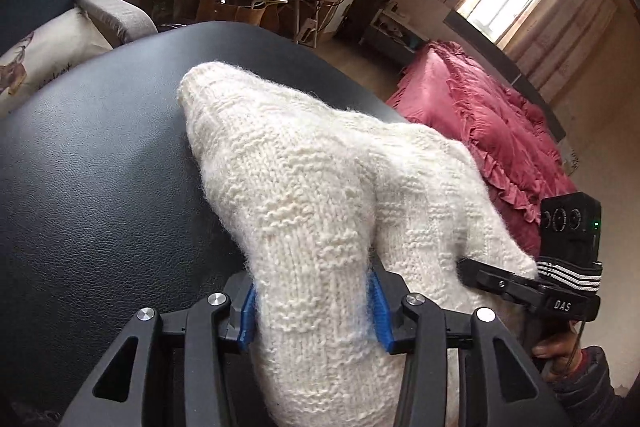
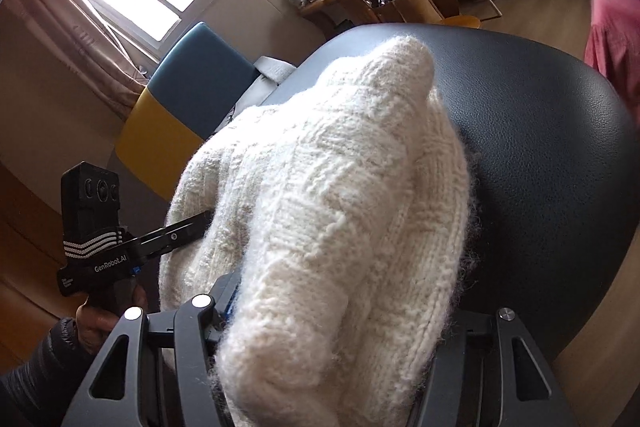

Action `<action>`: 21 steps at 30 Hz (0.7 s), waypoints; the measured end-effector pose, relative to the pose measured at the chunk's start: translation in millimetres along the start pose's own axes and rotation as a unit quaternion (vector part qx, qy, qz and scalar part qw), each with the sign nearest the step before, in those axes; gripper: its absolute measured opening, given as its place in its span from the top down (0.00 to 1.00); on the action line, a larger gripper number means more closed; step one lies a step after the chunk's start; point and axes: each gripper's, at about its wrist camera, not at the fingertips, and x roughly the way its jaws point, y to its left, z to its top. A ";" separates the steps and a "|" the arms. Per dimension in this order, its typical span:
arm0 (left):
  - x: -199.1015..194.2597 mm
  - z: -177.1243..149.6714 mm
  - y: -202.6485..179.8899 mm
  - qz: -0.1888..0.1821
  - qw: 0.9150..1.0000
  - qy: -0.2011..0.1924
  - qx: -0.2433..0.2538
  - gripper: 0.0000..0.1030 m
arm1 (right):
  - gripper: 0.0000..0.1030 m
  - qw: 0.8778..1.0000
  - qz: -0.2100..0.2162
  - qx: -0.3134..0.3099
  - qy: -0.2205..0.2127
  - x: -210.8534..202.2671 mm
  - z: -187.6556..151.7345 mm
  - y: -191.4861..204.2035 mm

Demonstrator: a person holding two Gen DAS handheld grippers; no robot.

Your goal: Fold clothes

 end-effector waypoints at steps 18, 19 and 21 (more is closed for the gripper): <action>-101.7 -49.7 -30.4 0.091 0.992 -0.088 -0.026 0.56 | 0.18 0.990 0.025 -0.132 -0.051 -74.4 -16.7 80.3; -103.4 -53.6 -33.1 0.087 0.992 -0.088 -0.022 0.56 | 0.18 0.988 0.020 -0.149 -0.036 -71.9 -21.4 84.6; -105.5 -61.4 -39.0 0.079 0.993 -0.086 -0.012 0.56 | 0.18 0.986 0.008 -0.169 -0.004 -61.5 -29.9 86.8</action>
